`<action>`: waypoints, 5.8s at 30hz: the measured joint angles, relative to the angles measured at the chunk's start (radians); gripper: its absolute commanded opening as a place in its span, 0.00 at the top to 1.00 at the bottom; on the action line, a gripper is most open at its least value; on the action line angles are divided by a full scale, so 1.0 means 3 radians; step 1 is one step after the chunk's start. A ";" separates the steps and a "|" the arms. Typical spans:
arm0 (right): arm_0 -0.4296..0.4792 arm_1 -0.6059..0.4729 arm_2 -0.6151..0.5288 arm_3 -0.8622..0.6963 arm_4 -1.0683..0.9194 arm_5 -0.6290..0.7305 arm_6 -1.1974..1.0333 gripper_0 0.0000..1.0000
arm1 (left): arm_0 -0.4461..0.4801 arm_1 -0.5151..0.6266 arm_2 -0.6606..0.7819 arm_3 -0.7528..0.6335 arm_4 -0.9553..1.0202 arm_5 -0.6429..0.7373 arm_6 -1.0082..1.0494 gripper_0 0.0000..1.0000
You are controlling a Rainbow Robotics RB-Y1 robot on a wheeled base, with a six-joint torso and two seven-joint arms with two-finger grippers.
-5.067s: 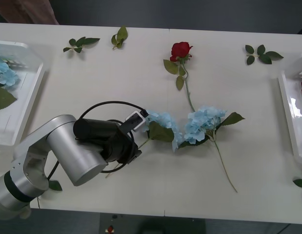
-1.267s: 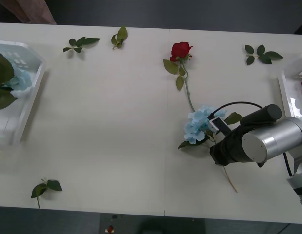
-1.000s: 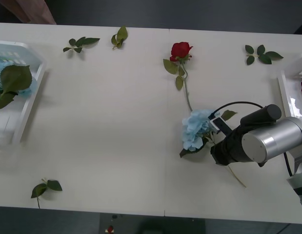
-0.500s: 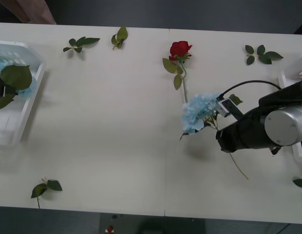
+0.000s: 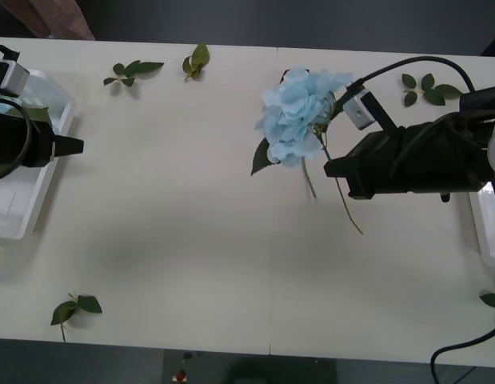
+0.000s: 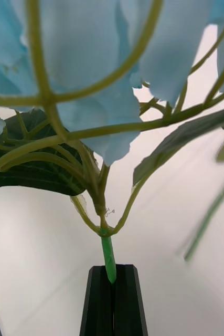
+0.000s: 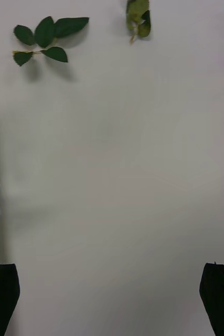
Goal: Put the red flowers into the right box and the blue flowers into the left box
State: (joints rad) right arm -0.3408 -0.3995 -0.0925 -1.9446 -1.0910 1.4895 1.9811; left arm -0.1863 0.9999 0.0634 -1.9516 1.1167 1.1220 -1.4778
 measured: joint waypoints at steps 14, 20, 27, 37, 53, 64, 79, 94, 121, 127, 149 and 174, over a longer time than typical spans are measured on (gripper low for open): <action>-0.0482 0.0082 -0.0332 0.0703 -0.1074 0.0065 0.0573 1.00 | 0.0757 -0.0445 0.0285 -0.0665 0.0620 -0.0553 0.0249 0.00; -0.0673 0.0082 -0.0453 0.0993 -0.1570 0.0219 0.0570 1.00 | 0.0817 -0.1048 0.0526 -0.0973 0.0407 -0.0012 0.0241 0.00; -0.0880 0.0082 -0.0473 0.1147 -0.1872 0.0307 0.0238 1.00 | 0.0816 -0.1555 0.0556 -0.1253 0.0450 0.0198 0.0241 0.00; -0.1090 0.0082 -0.0443 0.1147 -0.2075 0.0302 -0.0455 1.00 | 0.0620 -0.2019 0.0023 -0.1349 0.0423 0.0191 0.0244 0.00; -0.1172 0.0082 -0.0309 0.1147 -0.2075 0.0244 -0.0698 1.00 | 0.0225 -0.2383 -0.0976 -0.1350 -0.0383 -0.0203 0.0662 0.00; -0.1172 0.0082 -0.0309 0.1147 -0.2075 0.0244 -0.0698 1.00 | -0.0147 -0.2487 -0.1329 -0.1351 -0.1011 -0.0250 0.1186 0.04; -0.1172 0.0082 -0.0309 0.1147 -0.2075 0.0244 -0.0698 1.00 | -0.0519 -0.2495 -0.1681 -0.0920 -0.1177 -0.0674 0.1186 1.00; -0.1172 0.0082 -0.0309 0.1147 -0.2075 0.0247 -0.0698 0.02 | -0.0519 -0.2416 -0.1685 -0.0917 -0.1218 -0.0673 0.1182 1.00; -0.1172 0.0082 -0.0309 0.1147 -0.2075 0.0247 -0.0698 0.00 | -0.0180 -0.1708 -0.1133 -0.1554 -0.0832 -0.0604 0.1187 1.00; -0.1172 0.0082 -0.0310 0.1147 -0.2075 0.0247 -0.0698 0.00 | 0.0199 -0.1305 -0.0296 -0.2035 -0.0384 0.0034 0.1228 1.00; -0.1172 -0.0143 -0.0579 0.1044 -0.0777 0.0725 -0.0743 0.00 | 0.1308 -0.0212 0.1901 -0.1404 0.0438 0.0856 0.1254 1.00; -0.1520 -0.0191 0.0524 0.1589 0.0812 0.0207 -0.1299 0.00 | 0.1592 -0.0115 0.1235 0.0546 0.0293 -0.0039 -0.0393 0.98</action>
State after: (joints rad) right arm -0.7968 -0.4567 0.0647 -1.4680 -0.8474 1.5514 1.5914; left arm 0.2912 0.9655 0.4339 -1.7876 1.2045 1.1102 -1.5957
